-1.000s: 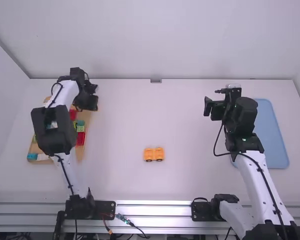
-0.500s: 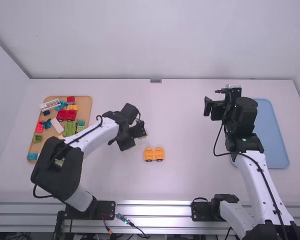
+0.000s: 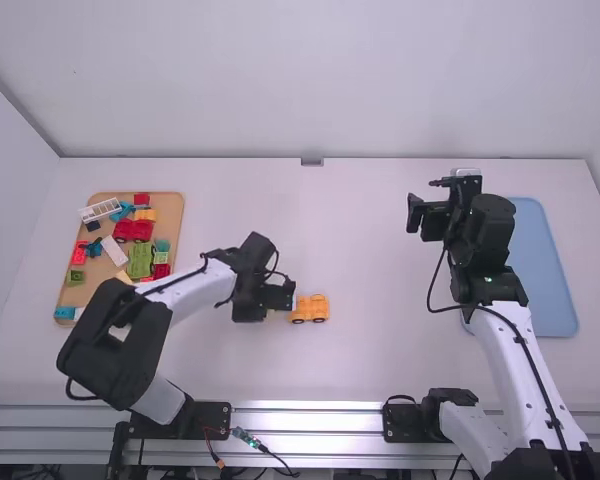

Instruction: Assemble lego blocks to make yellow taxi

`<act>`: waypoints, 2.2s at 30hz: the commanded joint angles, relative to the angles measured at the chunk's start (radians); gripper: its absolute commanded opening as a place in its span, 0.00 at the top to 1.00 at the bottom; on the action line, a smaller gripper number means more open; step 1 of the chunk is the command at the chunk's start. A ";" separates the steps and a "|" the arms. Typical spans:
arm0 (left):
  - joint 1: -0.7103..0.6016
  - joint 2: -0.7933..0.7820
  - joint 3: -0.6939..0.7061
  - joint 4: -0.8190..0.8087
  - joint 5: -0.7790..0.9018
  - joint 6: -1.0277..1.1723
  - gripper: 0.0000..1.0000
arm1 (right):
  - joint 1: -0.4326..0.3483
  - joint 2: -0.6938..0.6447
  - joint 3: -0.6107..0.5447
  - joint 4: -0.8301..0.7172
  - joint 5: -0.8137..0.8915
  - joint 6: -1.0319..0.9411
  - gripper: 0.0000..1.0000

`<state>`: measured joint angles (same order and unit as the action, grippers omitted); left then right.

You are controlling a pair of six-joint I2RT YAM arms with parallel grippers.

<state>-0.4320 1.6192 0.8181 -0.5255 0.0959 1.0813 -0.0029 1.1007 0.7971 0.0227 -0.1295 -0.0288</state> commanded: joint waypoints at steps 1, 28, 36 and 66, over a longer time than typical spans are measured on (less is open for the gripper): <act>0.006 -0.016 -0.037 0.035 0.002 0.020 0.82 | 0.005 -0.010 0.015 -0.001 -0.011 0.002 0.01; 0.008 -0.210 -0.082 0.136 0.051 0.004 0.01 | 0.023 -0.010 0.015 -0.052 -0.121 -0.150 0.01; 0.103 -0.483 -0.162 0.122 0.327 0.087 0.01 | 0.023 0.005 -0.015 -0.227 -0.636 -0.626 0.01; 0.380 0.142 -0.373 0.694 0.873 0.253 0.01 | 0.286 0.546 -0.311 0.247 -0.801 -0.886 0.04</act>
<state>-0.0460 1.7359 0.4202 0.1726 0.9424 1.2961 0.2626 1.6238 0.5064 0.2676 -0.9546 -0.8799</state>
